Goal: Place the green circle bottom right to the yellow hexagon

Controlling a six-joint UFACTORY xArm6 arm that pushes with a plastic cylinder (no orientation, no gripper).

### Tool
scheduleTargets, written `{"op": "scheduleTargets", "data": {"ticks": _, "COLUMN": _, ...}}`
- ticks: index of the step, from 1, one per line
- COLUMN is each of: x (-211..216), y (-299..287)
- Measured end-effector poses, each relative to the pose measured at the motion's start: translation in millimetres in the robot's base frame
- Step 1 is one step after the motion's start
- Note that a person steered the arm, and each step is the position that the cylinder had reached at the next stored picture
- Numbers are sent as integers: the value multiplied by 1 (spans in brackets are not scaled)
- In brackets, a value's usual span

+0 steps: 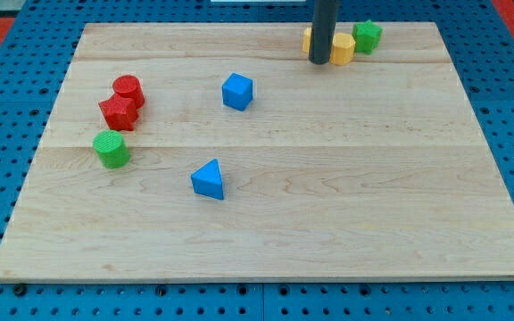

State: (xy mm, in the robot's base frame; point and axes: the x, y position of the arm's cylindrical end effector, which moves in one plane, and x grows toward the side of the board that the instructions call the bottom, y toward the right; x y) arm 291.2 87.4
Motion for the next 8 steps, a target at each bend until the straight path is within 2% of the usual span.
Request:
{"op": "scheduleTargets", "data": {"ticks": 1, "x": 54, "y": -19}}
{"op": "scheduleTargets", "data": {"ticks": 2, "x": 102, "y": -71}}
{"op": "scheduleTargets", "data": {"ticks": 5, "x": 195, "y": -263}}
{"op": "scheduleTargets", "data": {"ticks": 6, "x": 208, "y": -326}}
{"op": "scheduleTargets", "data": {"ticks": 7, "x": 182, "y": -317}}
{"op": "scheduleTargets", "data": {"ticks": 8, "x": 166, "y": -268}}
